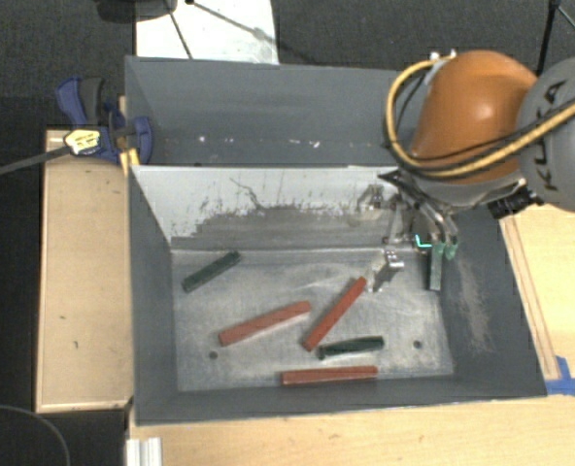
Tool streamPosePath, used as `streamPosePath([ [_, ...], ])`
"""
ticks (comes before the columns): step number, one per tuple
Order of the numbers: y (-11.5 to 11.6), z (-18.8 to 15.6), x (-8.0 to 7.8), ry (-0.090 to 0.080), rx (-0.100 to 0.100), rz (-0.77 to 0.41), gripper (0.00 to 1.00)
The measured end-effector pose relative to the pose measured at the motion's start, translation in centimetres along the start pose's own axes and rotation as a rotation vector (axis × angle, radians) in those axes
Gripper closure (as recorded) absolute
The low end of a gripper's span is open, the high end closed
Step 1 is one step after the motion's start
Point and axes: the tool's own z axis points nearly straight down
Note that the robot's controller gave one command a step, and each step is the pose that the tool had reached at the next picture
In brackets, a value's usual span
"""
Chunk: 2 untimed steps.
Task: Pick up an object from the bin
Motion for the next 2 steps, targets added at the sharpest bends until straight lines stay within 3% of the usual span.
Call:
streamPosePath([
  [1,0.0,-0.5,-0.2,-0.009,0.0,0.0,0.0],
  [2,2.8,4.9,1.1,-0.01,0.0,-0.105,0.0],
])
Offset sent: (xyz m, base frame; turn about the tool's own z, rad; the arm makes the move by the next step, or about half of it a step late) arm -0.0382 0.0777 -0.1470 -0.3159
